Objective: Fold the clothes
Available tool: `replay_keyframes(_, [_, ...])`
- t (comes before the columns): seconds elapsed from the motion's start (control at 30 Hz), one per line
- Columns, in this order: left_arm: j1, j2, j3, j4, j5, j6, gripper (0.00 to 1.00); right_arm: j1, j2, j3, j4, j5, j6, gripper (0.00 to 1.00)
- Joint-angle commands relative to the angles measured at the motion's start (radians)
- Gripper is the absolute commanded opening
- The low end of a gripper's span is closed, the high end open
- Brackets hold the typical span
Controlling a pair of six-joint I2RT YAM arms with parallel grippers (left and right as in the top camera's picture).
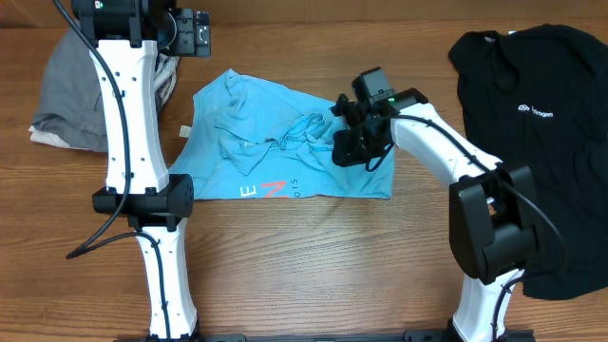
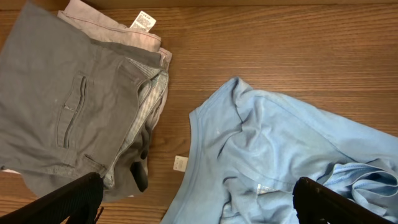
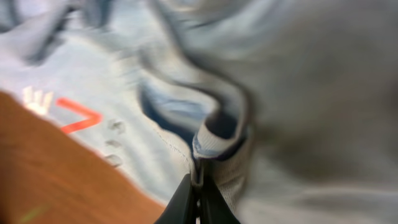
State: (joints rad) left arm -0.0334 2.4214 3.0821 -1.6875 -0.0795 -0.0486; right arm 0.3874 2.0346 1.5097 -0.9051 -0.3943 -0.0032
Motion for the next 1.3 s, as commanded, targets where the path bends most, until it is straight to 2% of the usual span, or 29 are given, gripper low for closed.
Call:
replay_keyframes(0.0, [-0.005,-0.019,-0.005,-0.002,-0.005,0.019,1.00,0.080,-0.053,0.030,-0.027,-0.060,-0.017,0.04])
replay_keyframes(0.13, [-0.005,-0.019,-0.005,-0.002,-0.006,0.019,1.00,0.196,-0.052,0.030,-0.047,-0.060,-0.016,0.04])
replay_keyframes(0.17, [-0.005,-0.019,-0.005,-0.002,-0.006,0.019,1.00,0.218,-0.052,0.030,-0.044,-0.060,-0.016,0.08])
replay_keyframes(0.2, [-0.005,-0.019,-0.005,-0.002,-0.006,0.019,1.00,0.235,-0.052,0.030,-0.042,-0.060,-0.016,0.20])
replay_keyframes(0.27, [-0.005,-0.019,-0.005,-0.002,-0.006,0.019,1.00,0.257,-0.053,0.031,-0.037,-0.055,-0.015,0.35])
replay_keyframes(0.3, [-0.005,-0.019,-0.005,-0.002,-0.006,0.019,1.00,0.264,-0.053,0.036,-0.036,-0.050,-0.005,0.50])
replay_keyframes(0.33, [-0.005,-0.018,-0.005,-0.002,-0.006,0.019,1.00,0.263,-0.053,0.042,-0.036,-0.040,0.009,0.56])
replay_keyframes(0.4, [-0.005,-0.017,-0.005,-0.002,-0.006,0.019,1.00,0.252,-0.053,0.062,-0.035,0.002,0.048,0.63])
replay_keyframes(0.57, [-0.005,-0.005,-0.005,-0.002,-0.005,0.019,1.00,0.169,-0.053,0.125,0.048,0.195,0.183,0.64])
replay_keyframes(0.83, [-0.005,0.010,-0.005,-0.002,-0.005,0.019,1.00,0.068,-0.009,0.125,0.232,0.267,0.290,0.61])
replay_keyframes(1.27, [-0.005,0.011,-0.005,-0.002,-0.005,0.019,1.00,0.068,0.119,0.125,0.360,0.267,0.292,0.57])
